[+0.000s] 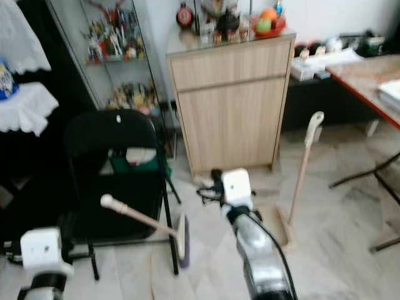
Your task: Sweep floor
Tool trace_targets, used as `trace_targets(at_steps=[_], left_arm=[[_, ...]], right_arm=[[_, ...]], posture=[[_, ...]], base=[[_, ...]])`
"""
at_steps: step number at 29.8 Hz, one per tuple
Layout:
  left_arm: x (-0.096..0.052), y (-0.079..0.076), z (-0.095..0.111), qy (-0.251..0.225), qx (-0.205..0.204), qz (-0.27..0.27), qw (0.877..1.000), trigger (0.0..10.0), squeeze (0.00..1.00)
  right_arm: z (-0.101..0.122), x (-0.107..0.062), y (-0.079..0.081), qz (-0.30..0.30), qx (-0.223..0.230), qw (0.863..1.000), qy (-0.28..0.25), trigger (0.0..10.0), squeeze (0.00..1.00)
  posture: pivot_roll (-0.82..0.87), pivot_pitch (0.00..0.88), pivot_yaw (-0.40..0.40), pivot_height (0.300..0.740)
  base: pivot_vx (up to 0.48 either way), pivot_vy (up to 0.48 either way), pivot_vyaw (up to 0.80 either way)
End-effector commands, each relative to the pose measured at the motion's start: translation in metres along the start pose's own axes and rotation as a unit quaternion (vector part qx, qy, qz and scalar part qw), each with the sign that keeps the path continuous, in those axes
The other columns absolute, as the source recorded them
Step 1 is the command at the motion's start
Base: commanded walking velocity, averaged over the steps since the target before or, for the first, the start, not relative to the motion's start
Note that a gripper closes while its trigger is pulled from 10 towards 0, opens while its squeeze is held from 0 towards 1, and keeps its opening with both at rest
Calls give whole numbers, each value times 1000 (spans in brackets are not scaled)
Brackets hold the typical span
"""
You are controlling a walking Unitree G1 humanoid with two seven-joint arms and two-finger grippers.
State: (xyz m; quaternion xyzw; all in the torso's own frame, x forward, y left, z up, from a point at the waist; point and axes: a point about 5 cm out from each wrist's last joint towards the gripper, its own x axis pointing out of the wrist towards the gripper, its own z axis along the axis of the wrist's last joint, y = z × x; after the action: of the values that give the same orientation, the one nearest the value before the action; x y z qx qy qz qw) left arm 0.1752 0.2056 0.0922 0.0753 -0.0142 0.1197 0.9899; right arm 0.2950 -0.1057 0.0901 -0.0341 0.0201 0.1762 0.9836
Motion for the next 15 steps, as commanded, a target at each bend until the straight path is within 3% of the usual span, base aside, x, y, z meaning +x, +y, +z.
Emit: trace_targets(at_steps=[1,6,11,15], left_arm=[[2,-1,0,0,2,-4,1000,10000,0],[1,-2,0,0,0,-5,1000,10000,0],[3,0,0,-3,-6,7,1000,10000,0],[3,5,-2,8,-38,29,999,10000,0]], right_arm=[[1,-1,-5,-7,1,1000,-3,10000,0],[2,-1,-5,-7,4,1000,-6,10000,0],[4,-1,-4,-5,2,1000,-9,10000,0],[2,-2,-5,-6,1,1000,-6,10000,0]], posture=[[-135,0,120,740],[-137,0,121,740],[-136,0,119,740],[-137,0,119,740]], base=[[266,0,0],[266,0,-555],[107,0,0],[0,0,0]])
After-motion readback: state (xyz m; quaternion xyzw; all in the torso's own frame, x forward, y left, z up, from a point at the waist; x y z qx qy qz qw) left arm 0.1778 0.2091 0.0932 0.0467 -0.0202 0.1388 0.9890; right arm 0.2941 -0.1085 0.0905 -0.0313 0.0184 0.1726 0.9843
